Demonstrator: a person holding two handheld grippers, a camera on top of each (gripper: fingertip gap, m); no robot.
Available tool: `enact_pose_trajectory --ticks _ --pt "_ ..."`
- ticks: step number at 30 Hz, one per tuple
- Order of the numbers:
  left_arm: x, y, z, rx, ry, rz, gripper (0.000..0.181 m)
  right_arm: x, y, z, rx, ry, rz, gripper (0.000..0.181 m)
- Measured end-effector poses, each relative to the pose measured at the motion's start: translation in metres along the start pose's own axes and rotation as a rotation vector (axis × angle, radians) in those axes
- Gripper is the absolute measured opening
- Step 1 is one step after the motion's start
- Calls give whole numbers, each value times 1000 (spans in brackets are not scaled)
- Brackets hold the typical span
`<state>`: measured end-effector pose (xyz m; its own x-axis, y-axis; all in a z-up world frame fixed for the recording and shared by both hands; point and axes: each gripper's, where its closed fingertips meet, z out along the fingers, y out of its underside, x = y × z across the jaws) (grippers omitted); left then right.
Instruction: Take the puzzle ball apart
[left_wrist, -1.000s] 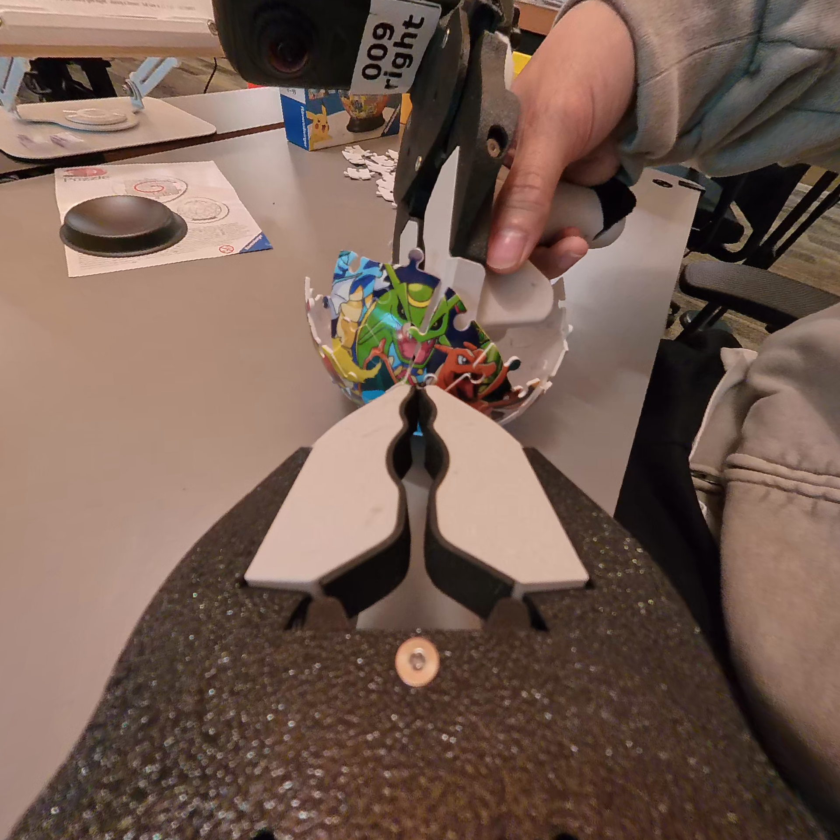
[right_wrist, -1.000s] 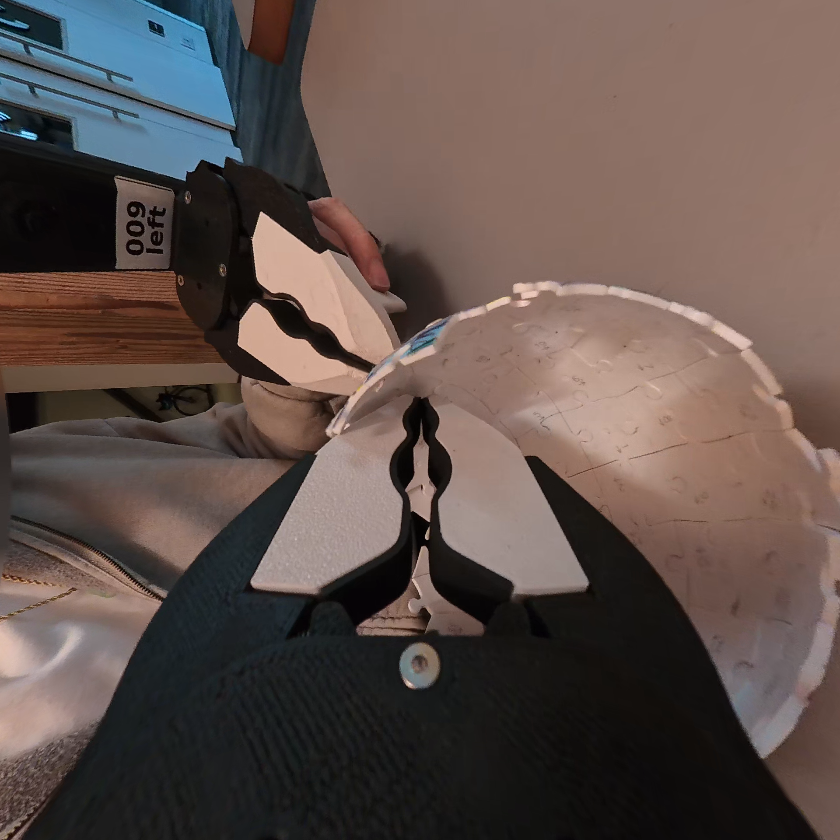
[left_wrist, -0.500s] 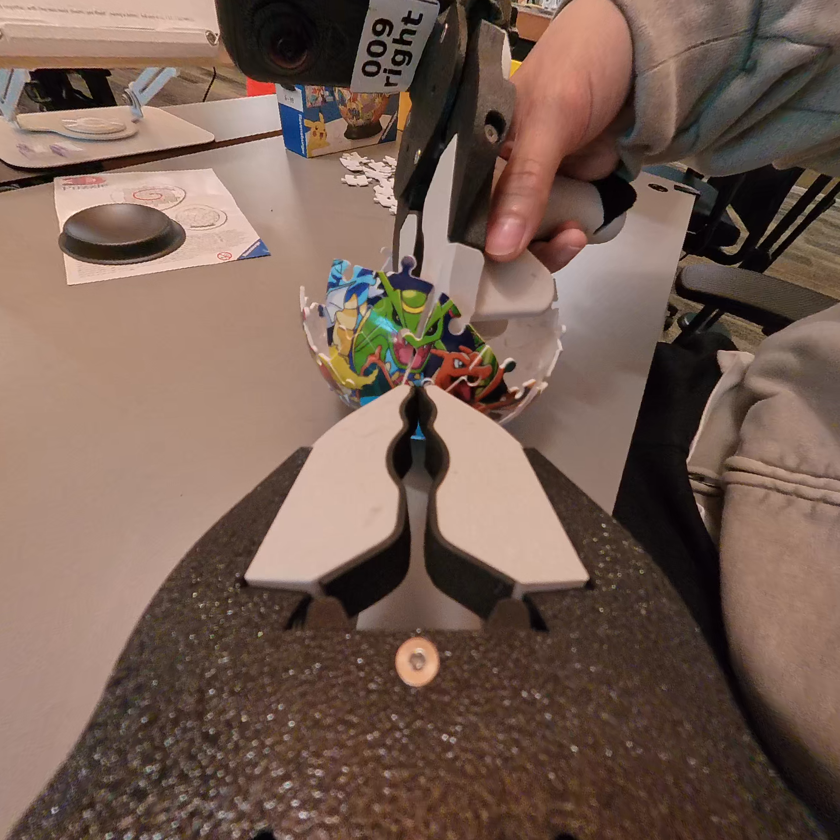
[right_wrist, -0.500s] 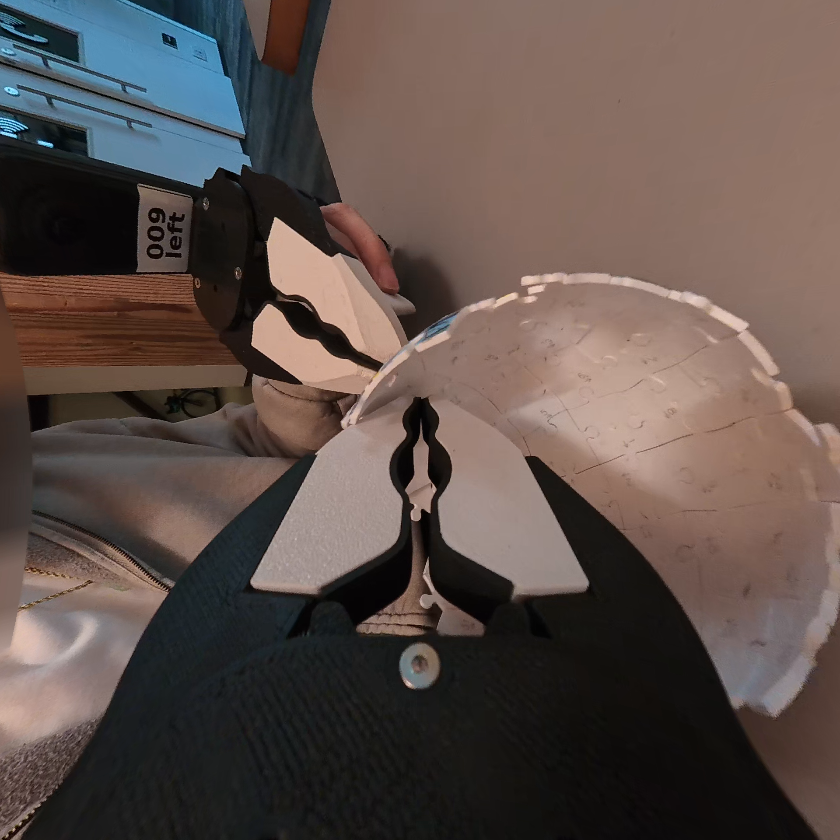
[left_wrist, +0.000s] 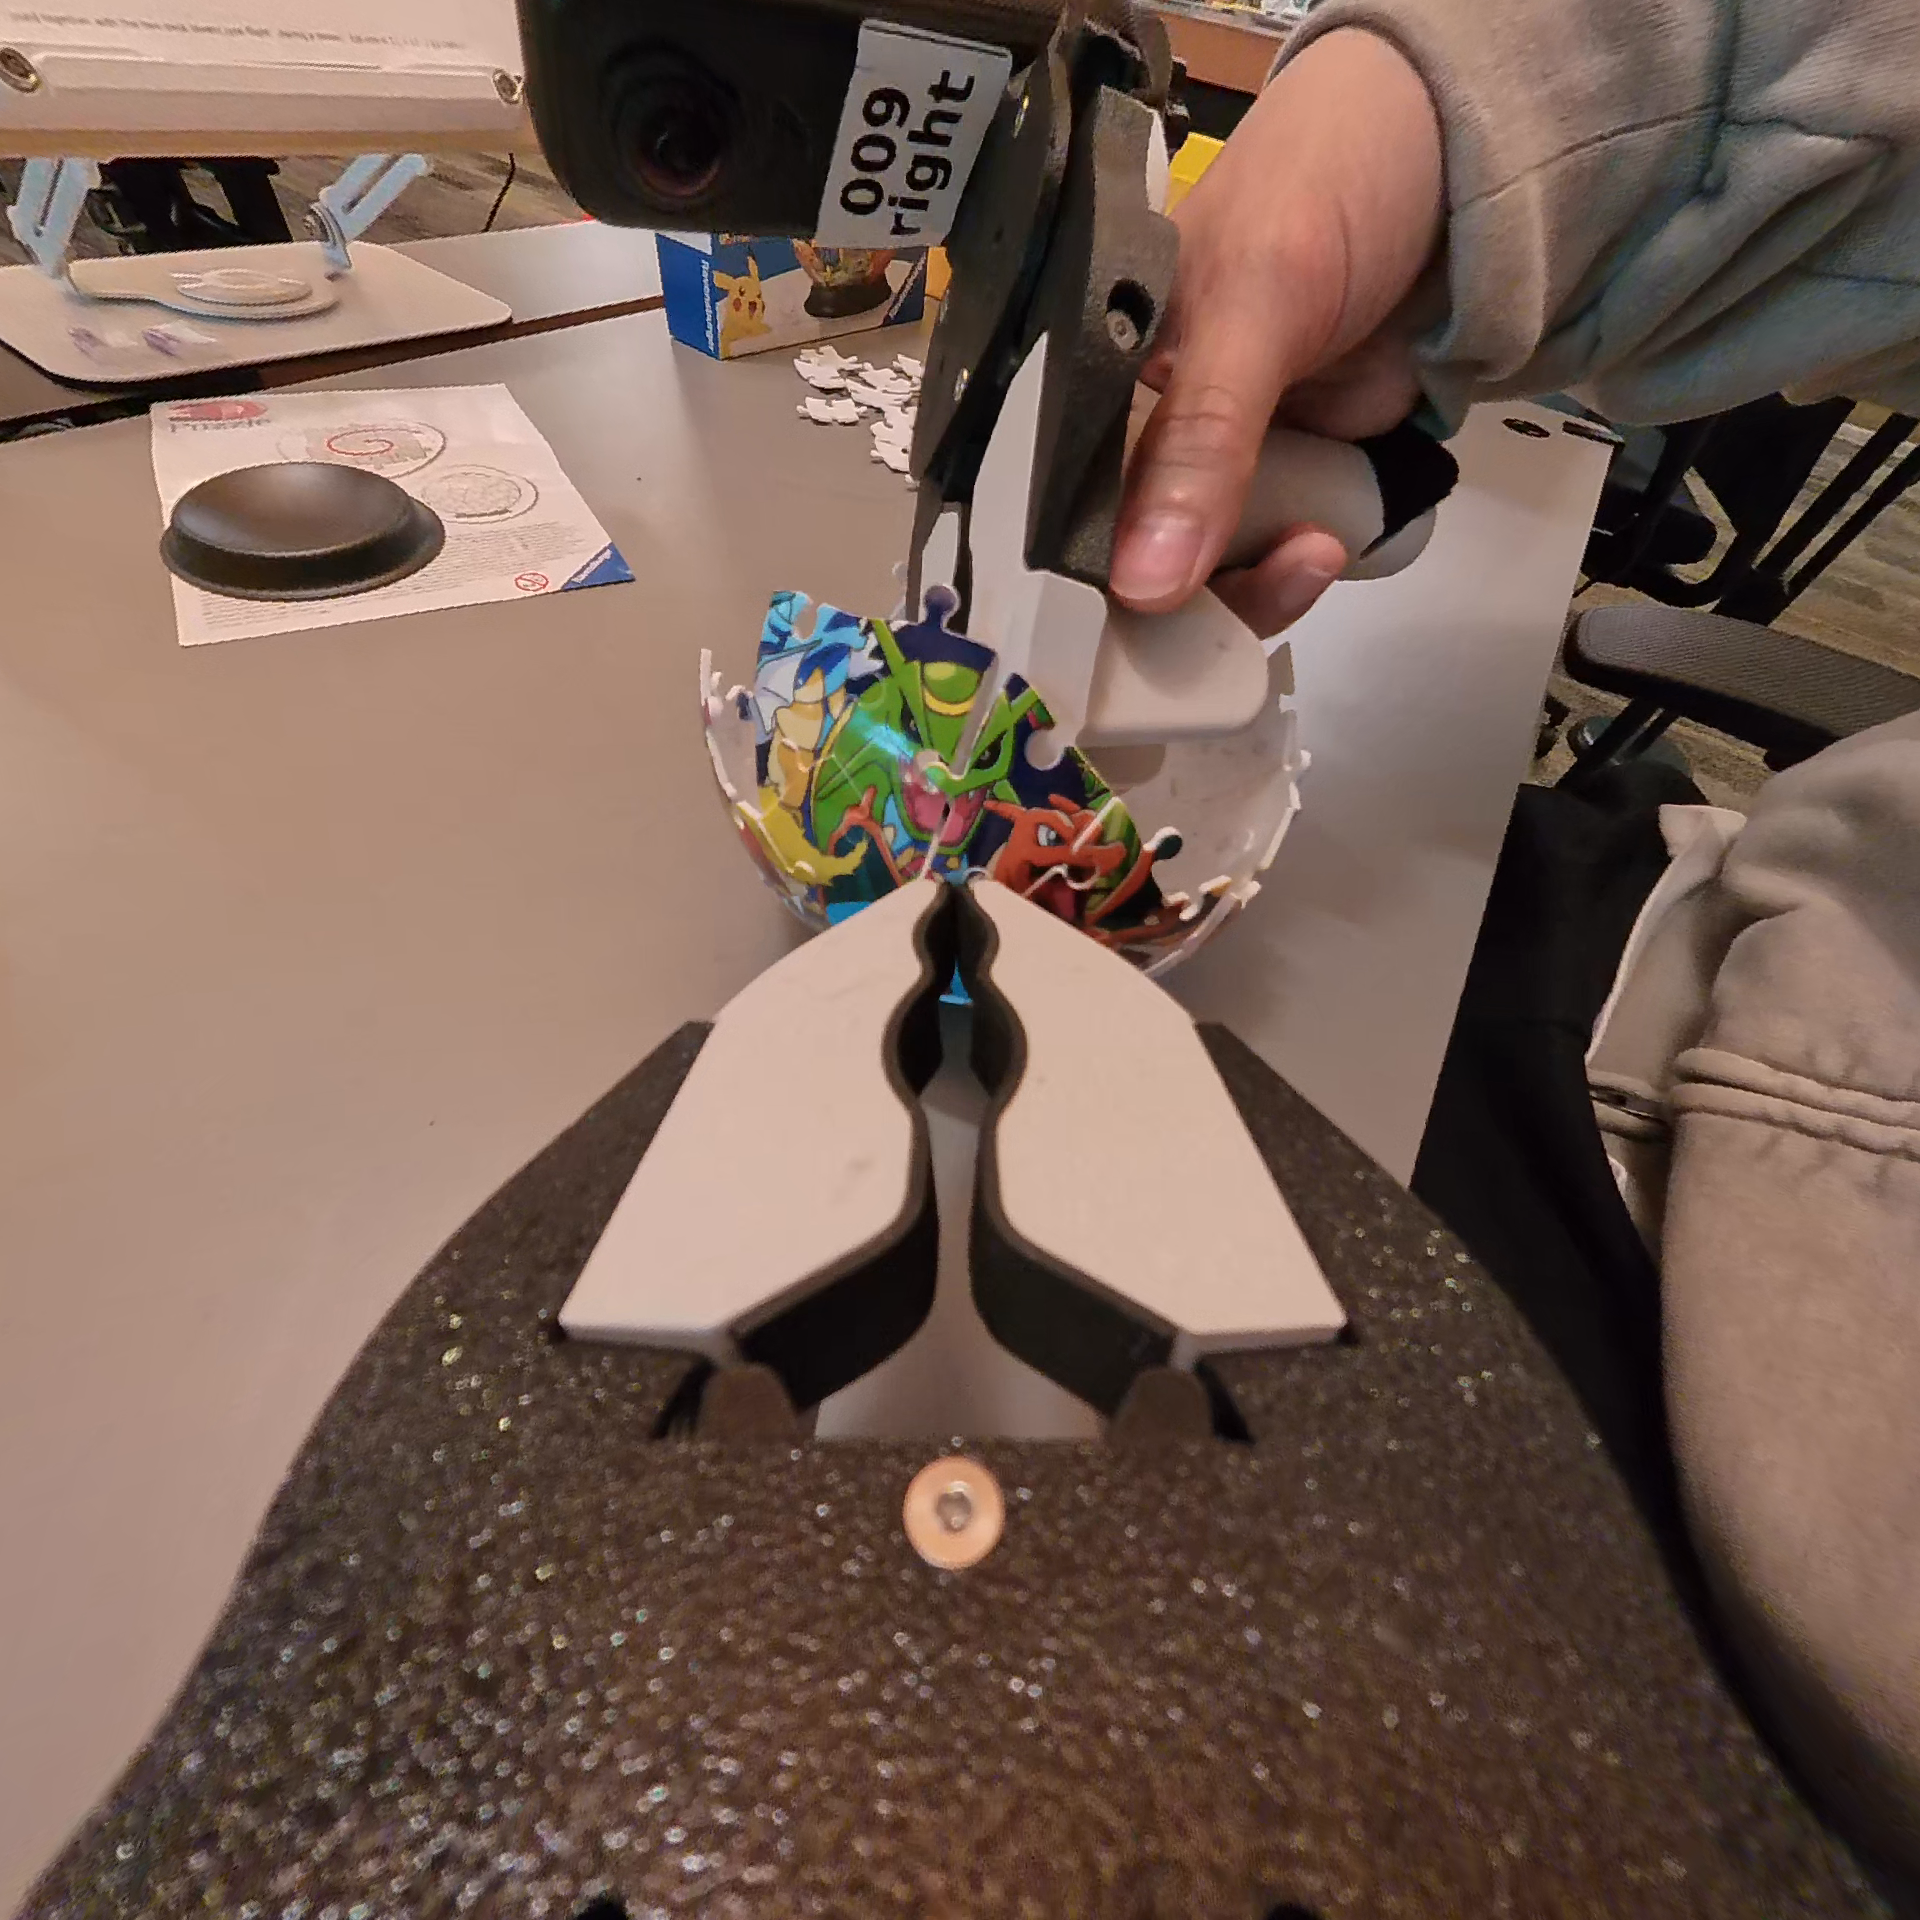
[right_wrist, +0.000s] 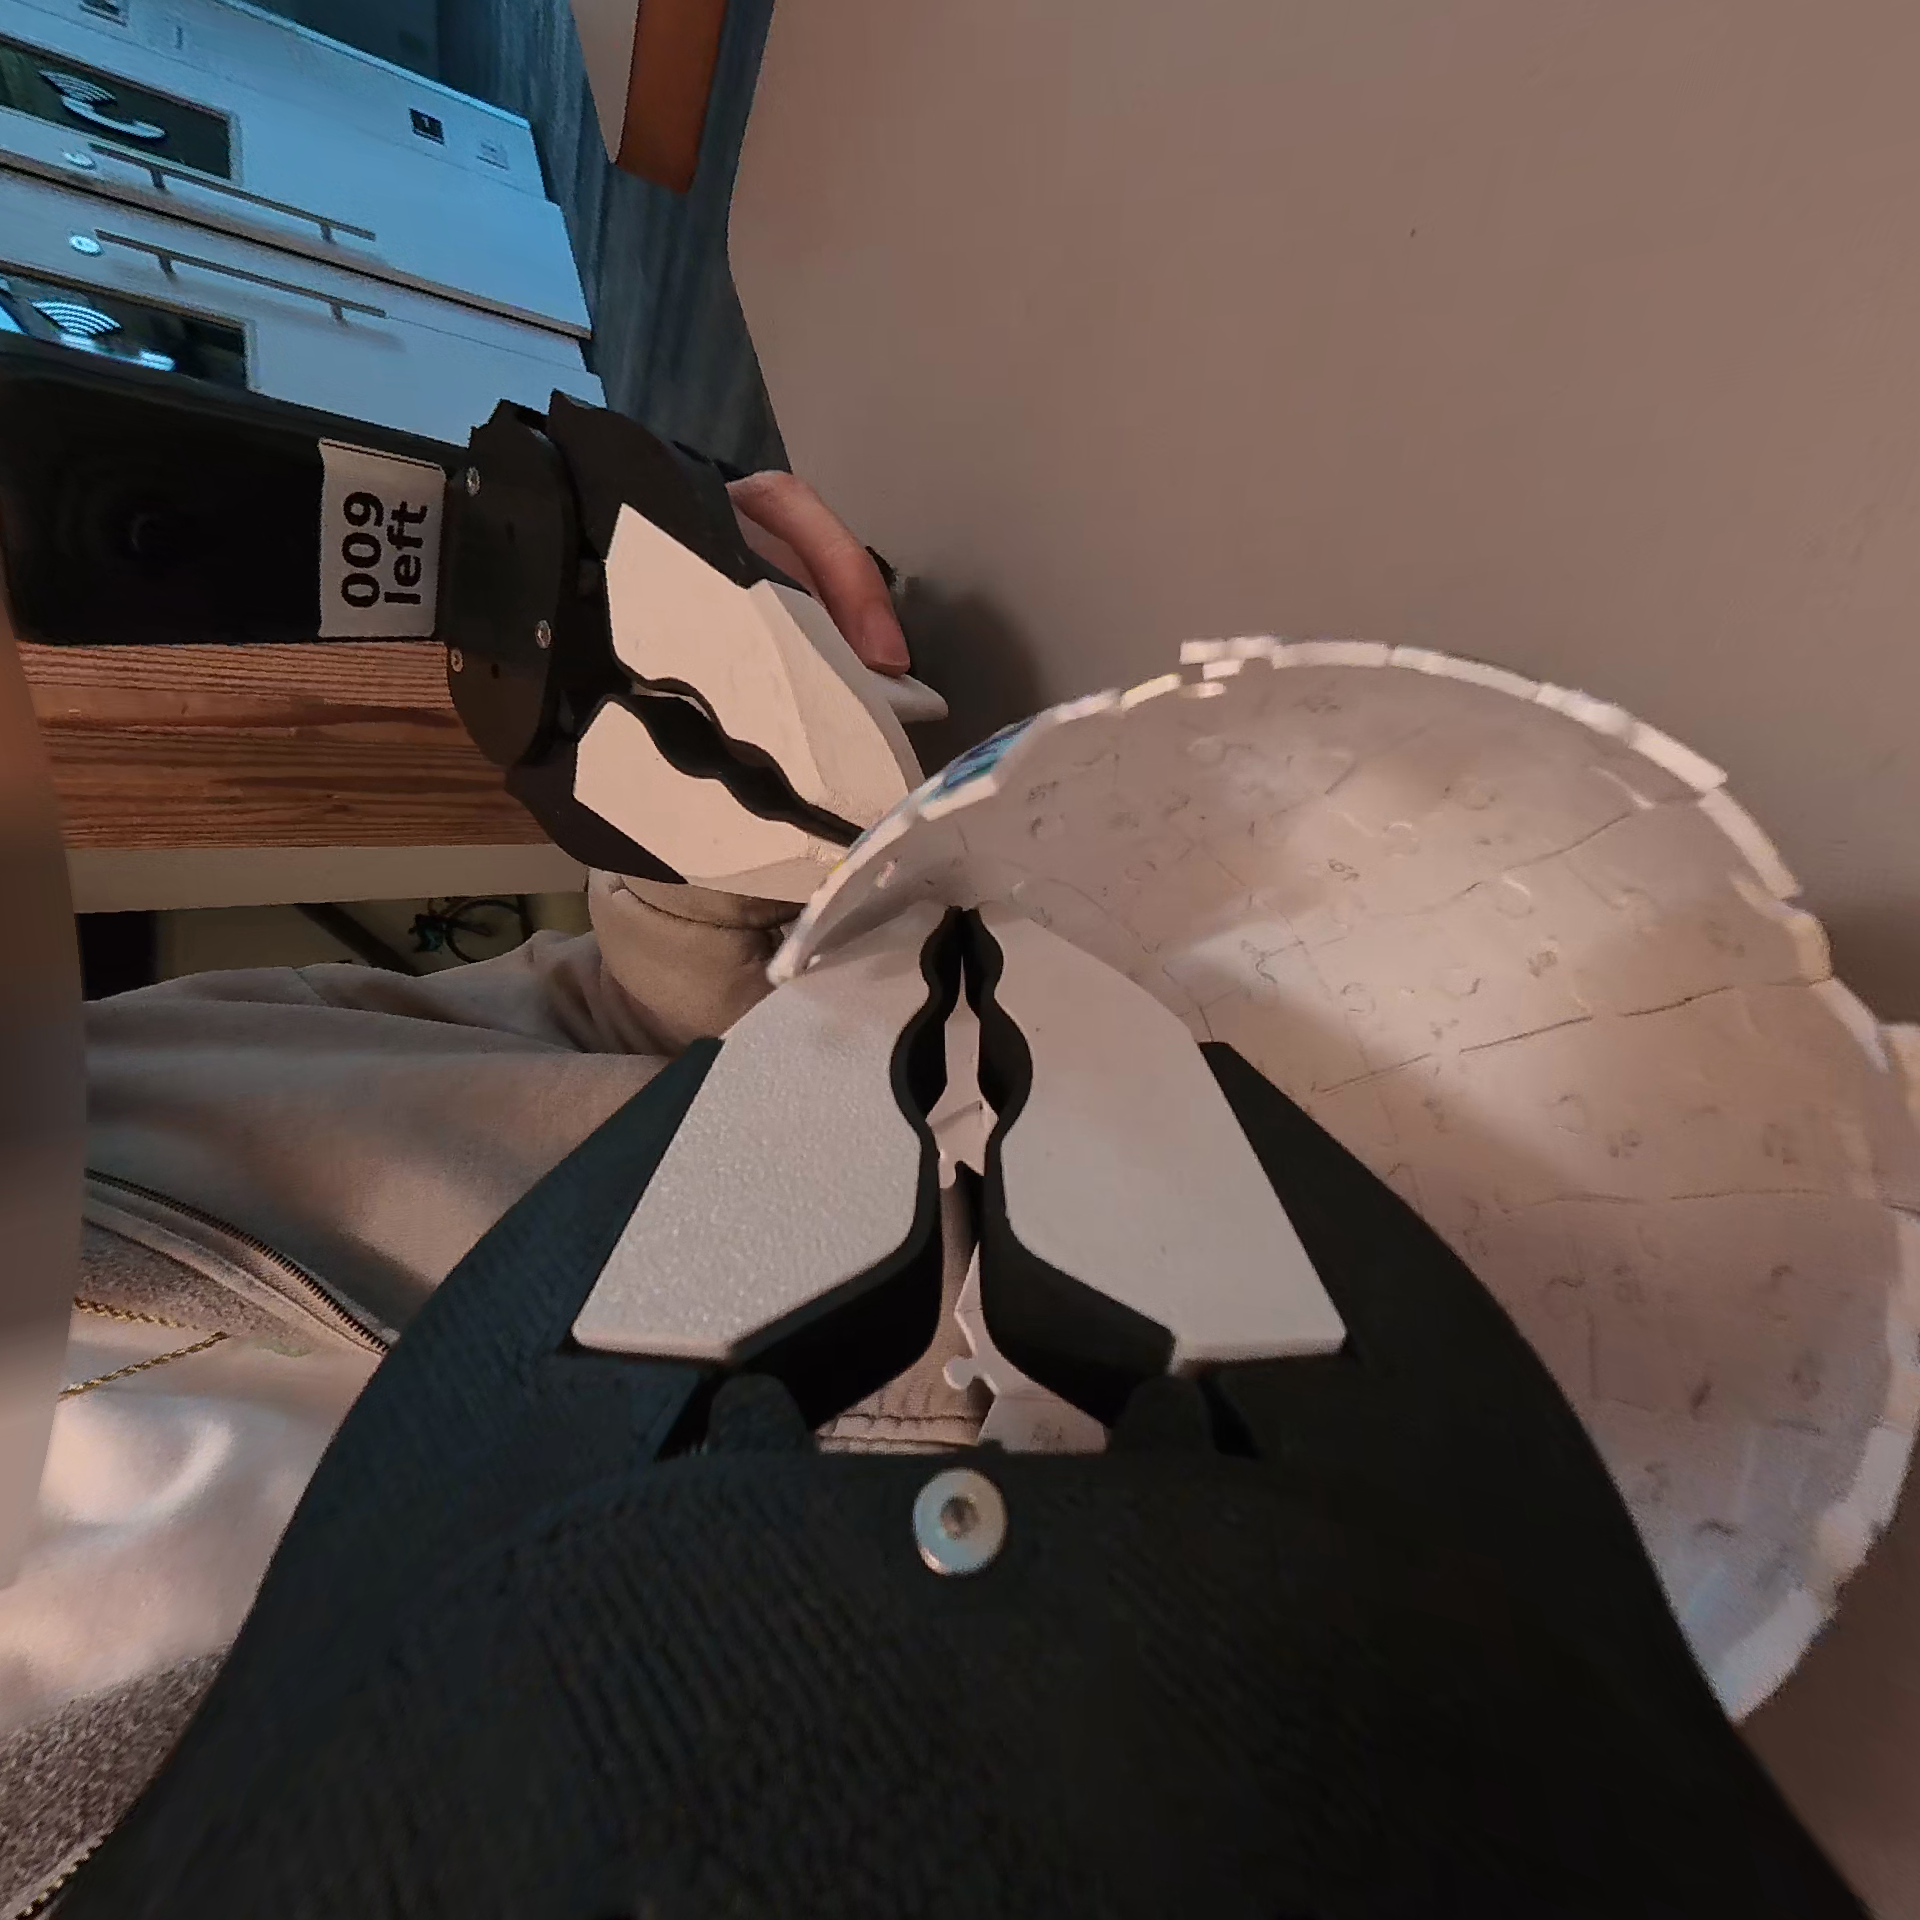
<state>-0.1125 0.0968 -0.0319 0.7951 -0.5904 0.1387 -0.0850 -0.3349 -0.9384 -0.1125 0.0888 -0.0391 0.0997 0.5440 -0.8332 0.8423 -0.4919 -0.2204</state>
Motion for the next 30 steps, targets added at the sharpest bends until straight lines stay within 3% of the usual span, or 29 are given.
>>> enact_pose_trajectory --ticks 8,30 --pt "2 -3 3 7 2 7 0 4 3 -8 -7 68 -32 0" --pt "0 -10 2 42 -24 24 0 -2 -4 -15 60 34 -17 0"
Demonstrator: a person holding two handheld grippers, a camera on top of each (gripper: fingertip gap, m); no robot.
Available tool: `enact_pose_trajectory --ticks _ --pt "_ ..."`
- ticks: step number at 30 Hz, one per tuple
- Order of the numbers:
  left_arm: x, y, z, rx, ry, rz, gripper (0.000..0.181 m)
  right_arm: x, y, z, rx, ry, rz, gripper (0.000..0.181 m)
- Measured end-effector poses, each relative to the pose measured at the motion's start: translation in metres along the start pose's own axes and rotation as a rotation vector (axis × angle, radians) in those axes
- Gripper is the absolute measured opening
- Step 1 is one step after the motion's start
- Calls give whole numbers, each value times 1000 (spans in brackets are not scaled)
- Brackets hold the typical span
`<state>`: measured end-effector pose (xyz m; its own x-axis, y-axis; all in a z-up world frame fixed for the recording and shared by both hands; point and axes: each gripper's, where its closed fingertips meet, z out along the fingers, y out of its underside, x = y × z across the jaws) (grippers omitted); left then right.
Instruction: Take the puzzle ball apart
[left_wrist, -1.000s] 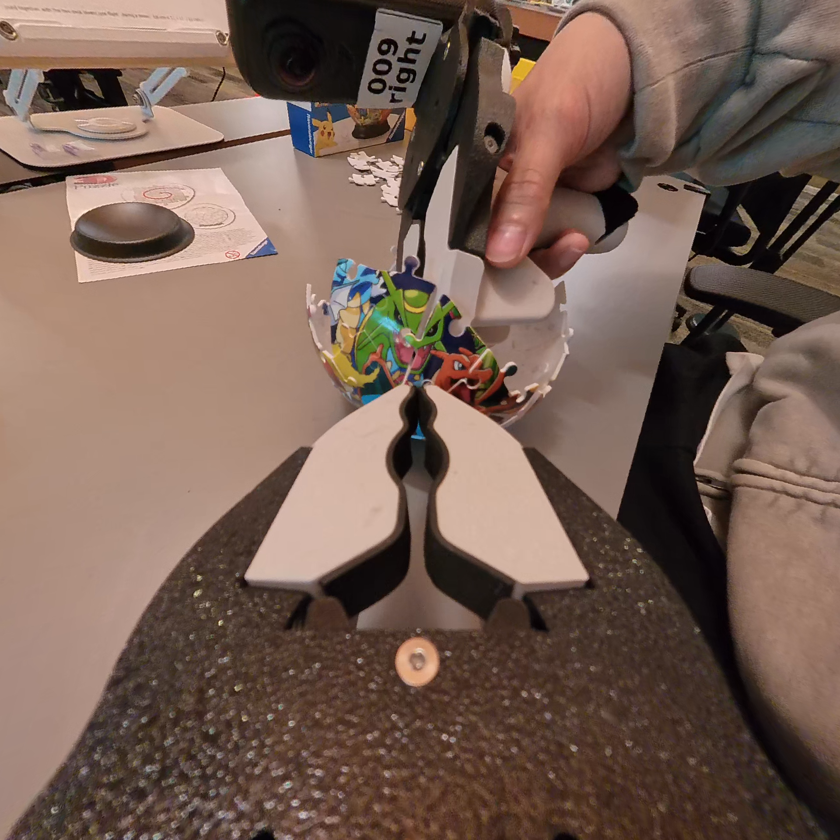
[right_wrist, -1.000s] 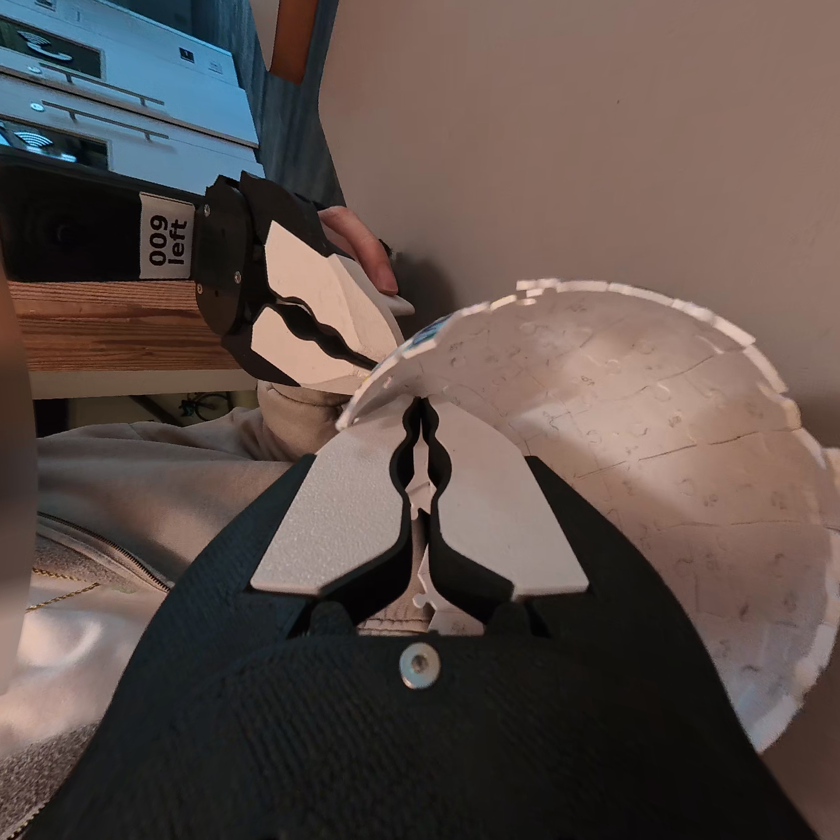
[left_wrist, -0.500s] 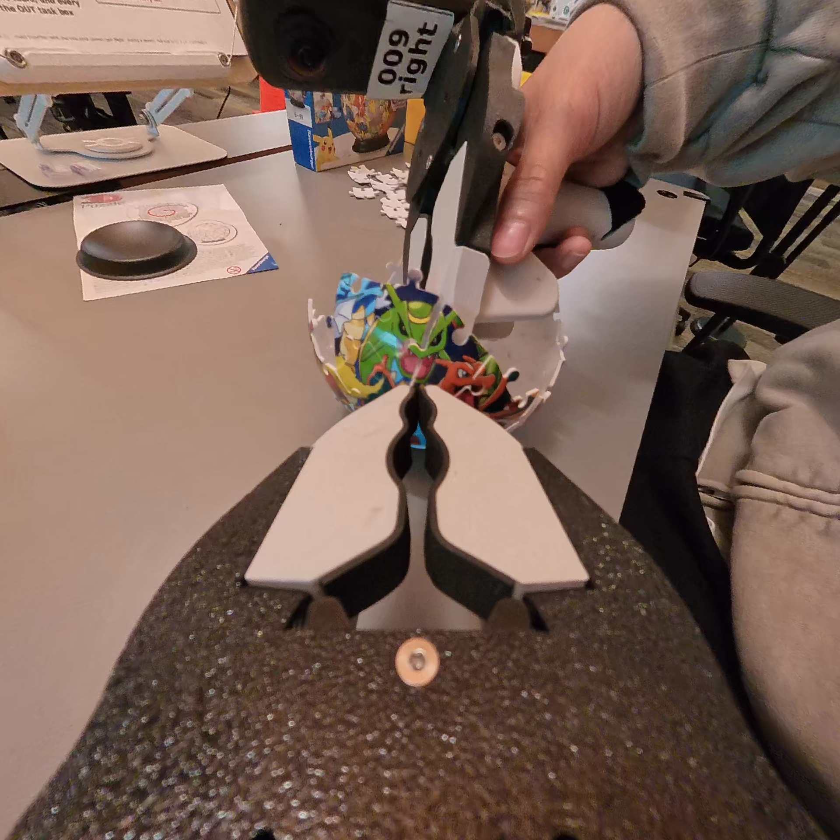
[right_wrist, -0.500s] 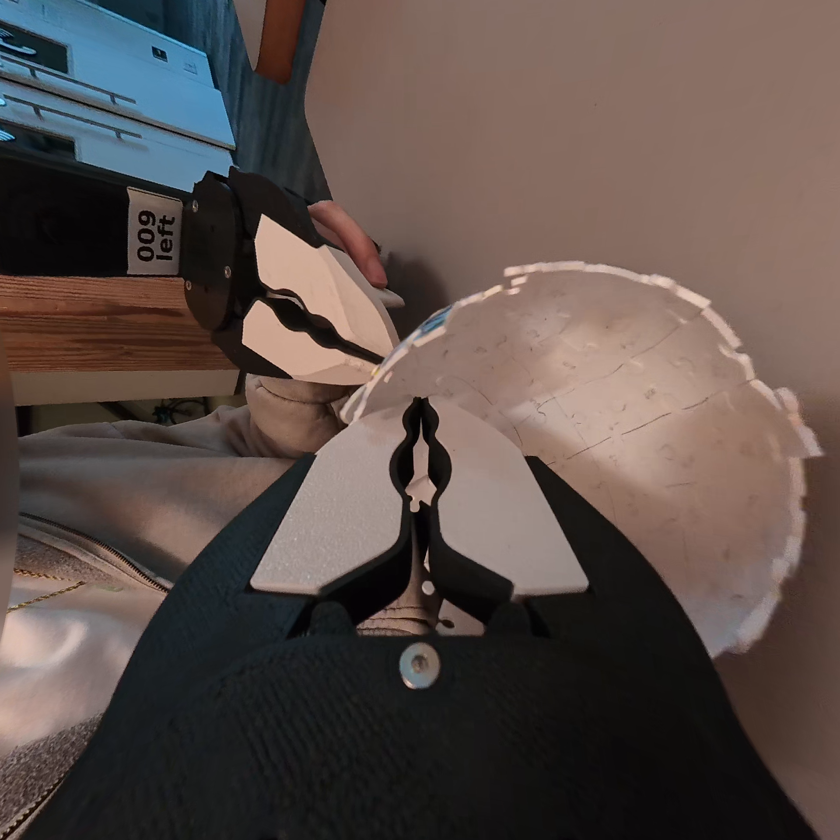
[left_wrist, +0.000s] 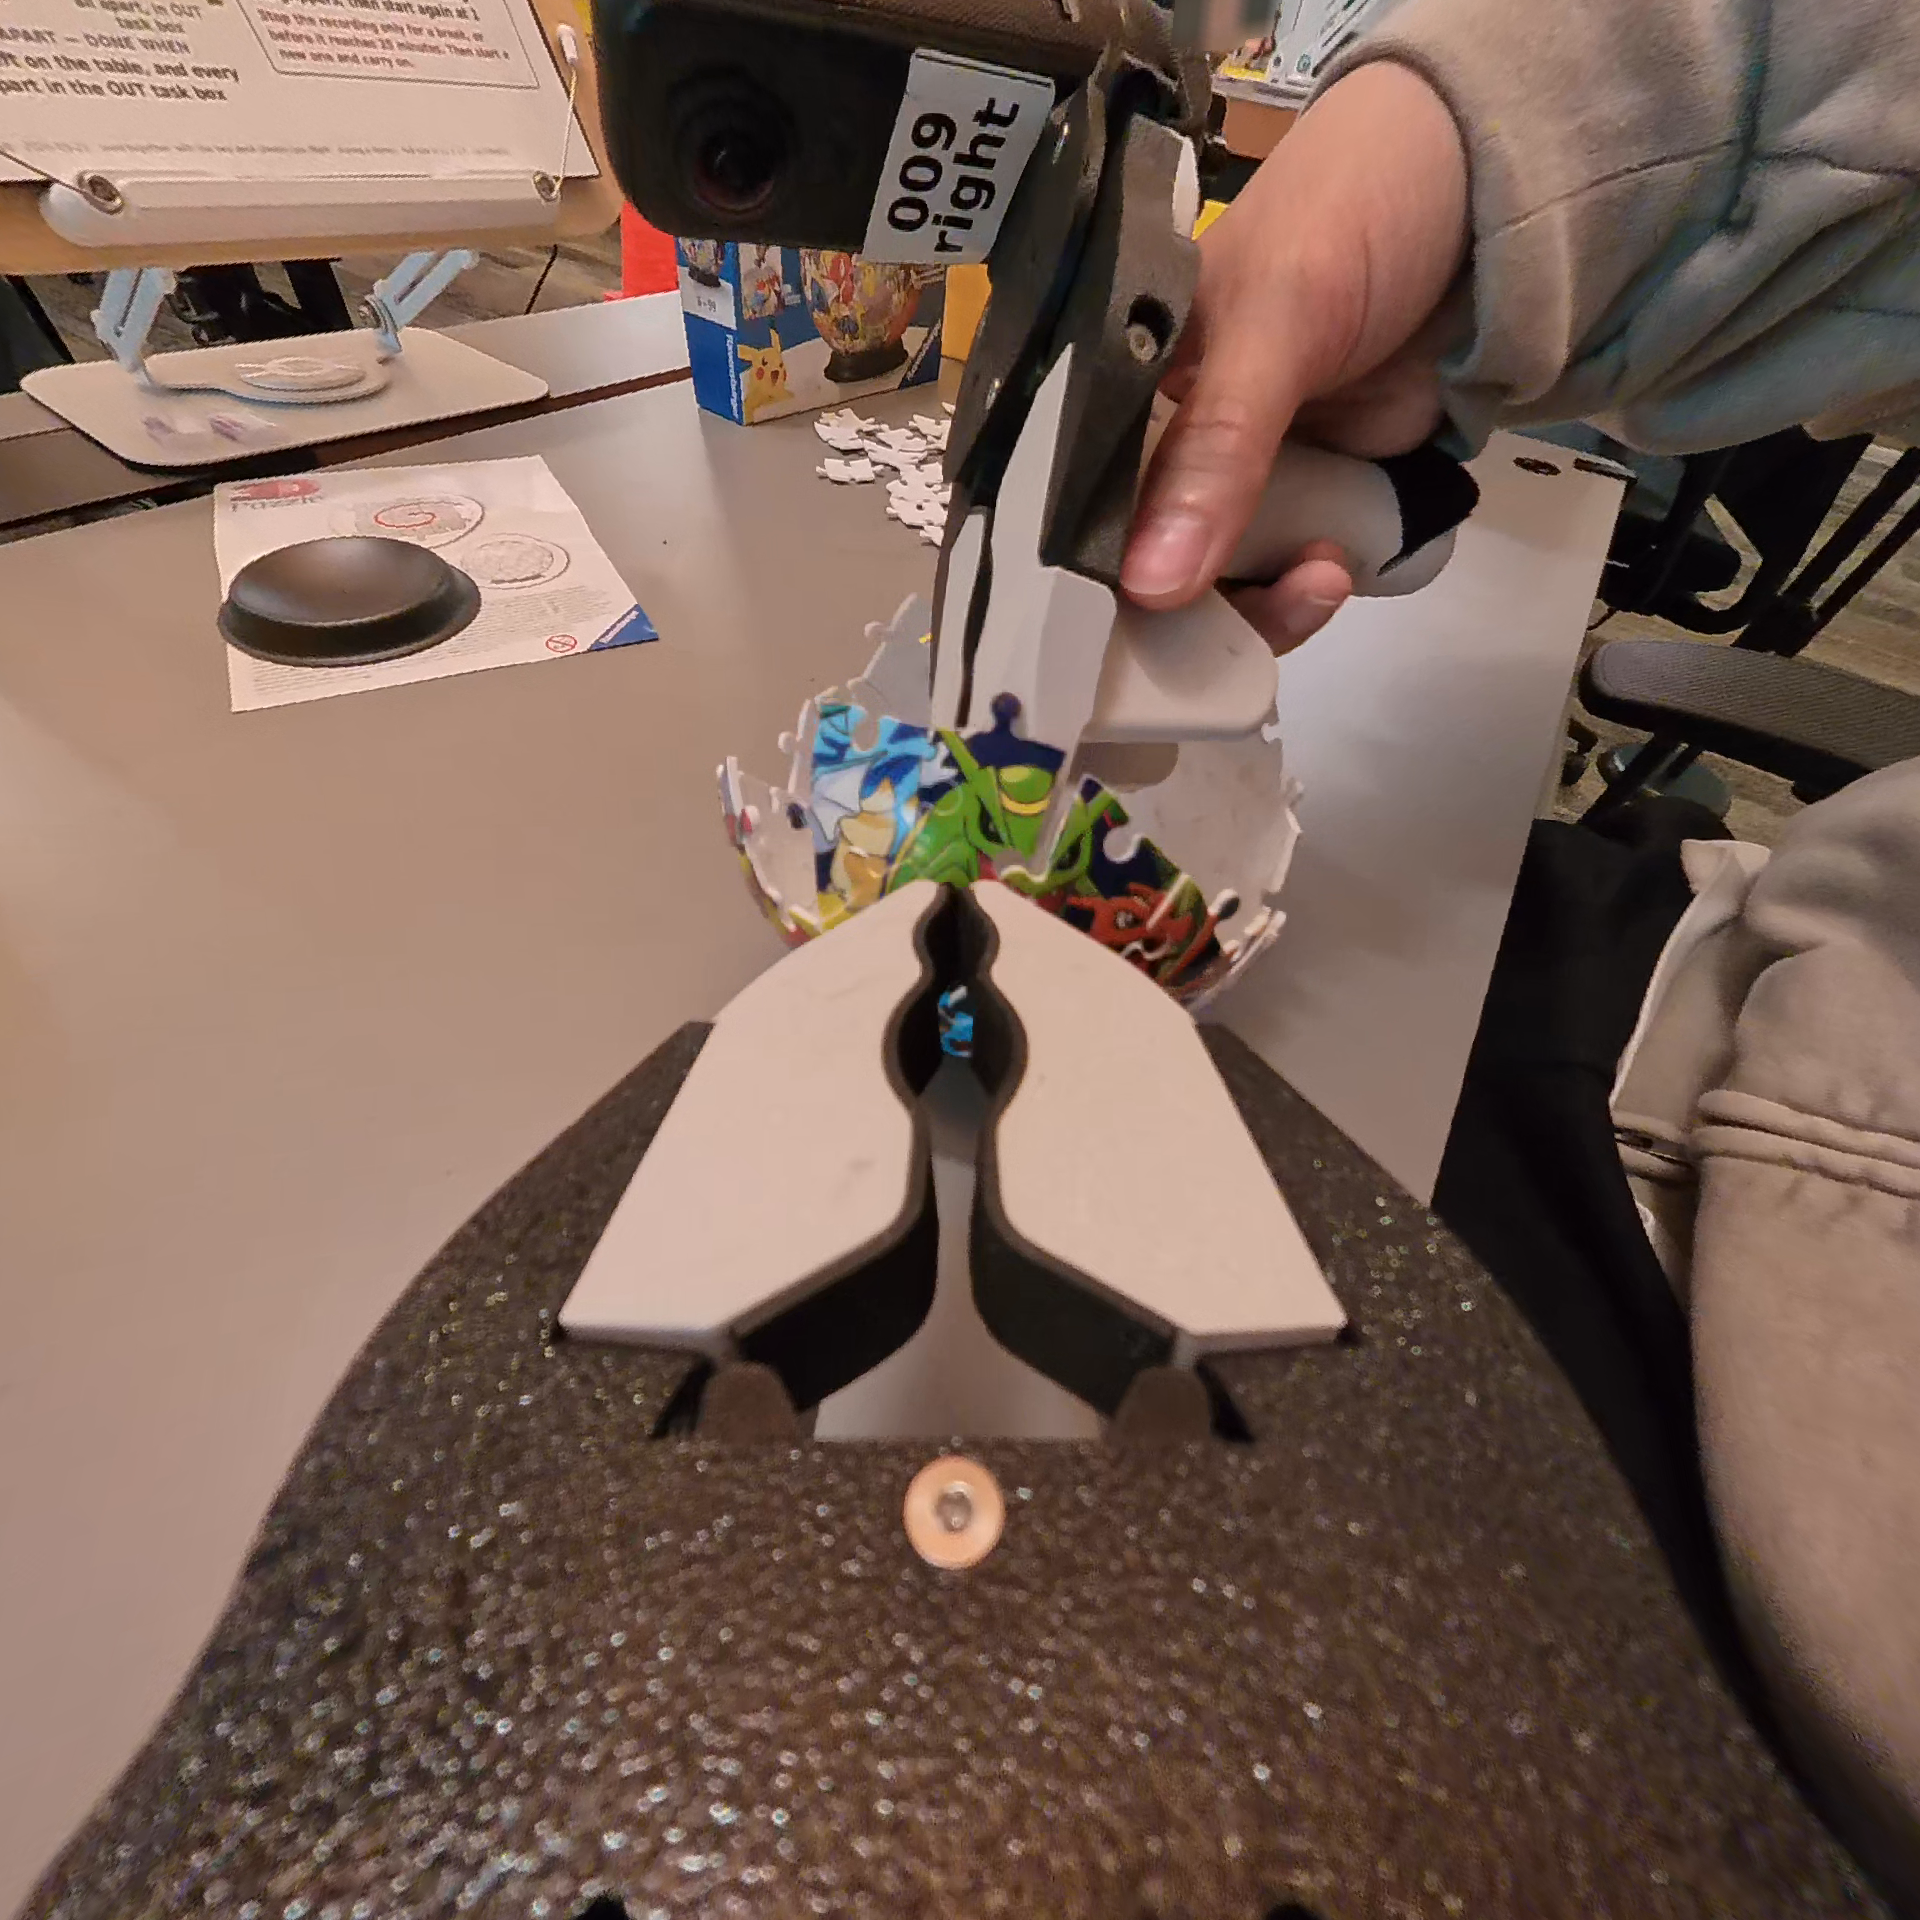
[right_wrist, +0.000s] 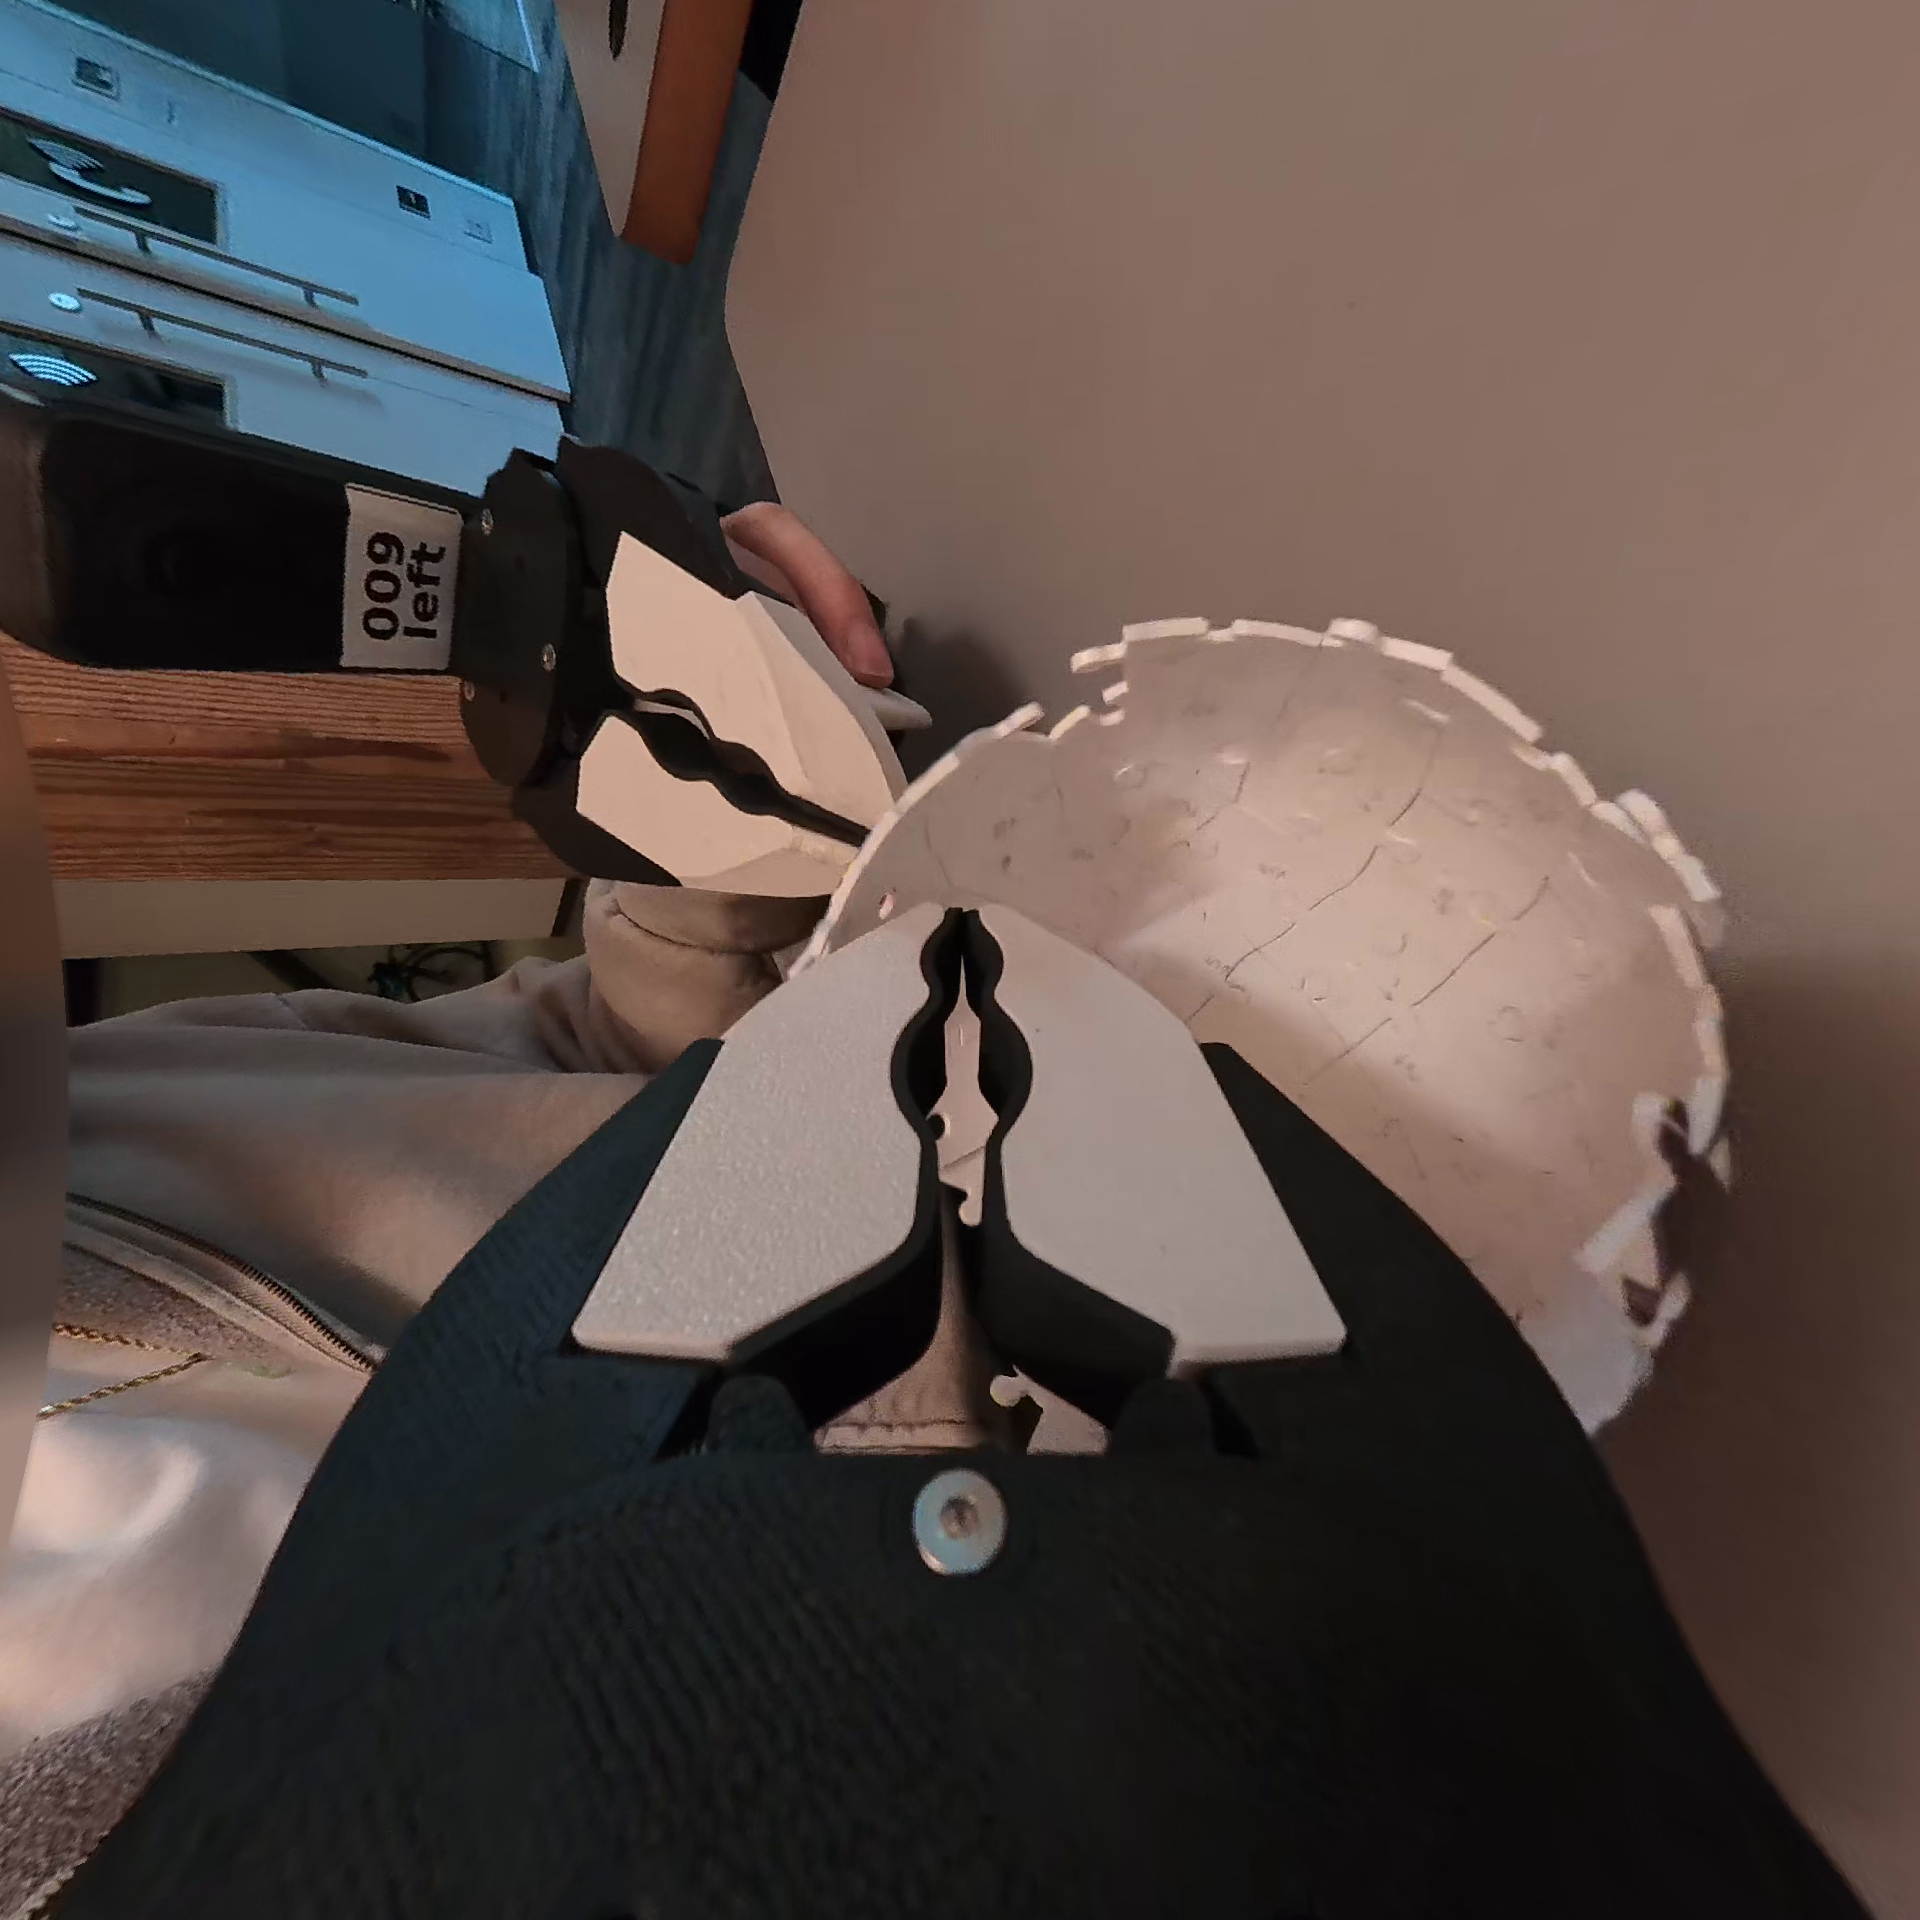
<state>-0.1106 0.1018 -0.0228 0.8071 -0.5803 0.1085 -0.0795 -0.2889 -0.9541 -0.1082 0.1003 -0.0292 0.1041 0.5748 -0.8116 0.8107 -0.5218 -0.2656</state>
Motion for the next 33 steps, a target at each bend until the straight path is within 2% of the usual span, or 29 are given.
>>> enact_pose_trajectory --ticks 9,13,15,17,21,26,33 --pt "0 4 1 -13 0 4 0 11 -12 -4 26 94 -83 0" --pt "-5 3 -10 -18 -19 4 0 12 -8 1 15 81 -71 0" --pt "-1 4 -17 -22 20 -12 0 15 -8 1 16 90 -70 0" --pt "-2 9 -21 -48 25 -24 15 15 -7 2 13 85 -65 0" --pt "1 13 -20 -53 45 -14 13 14 -7 0 14 92 -74 0" --pt "10 15 -10 -59 78 34 0 10 -10 -2 35 76 -82 0" --pt "8 16 -5 -68 54 46 0 4 -10 0 43 51 -101 0"
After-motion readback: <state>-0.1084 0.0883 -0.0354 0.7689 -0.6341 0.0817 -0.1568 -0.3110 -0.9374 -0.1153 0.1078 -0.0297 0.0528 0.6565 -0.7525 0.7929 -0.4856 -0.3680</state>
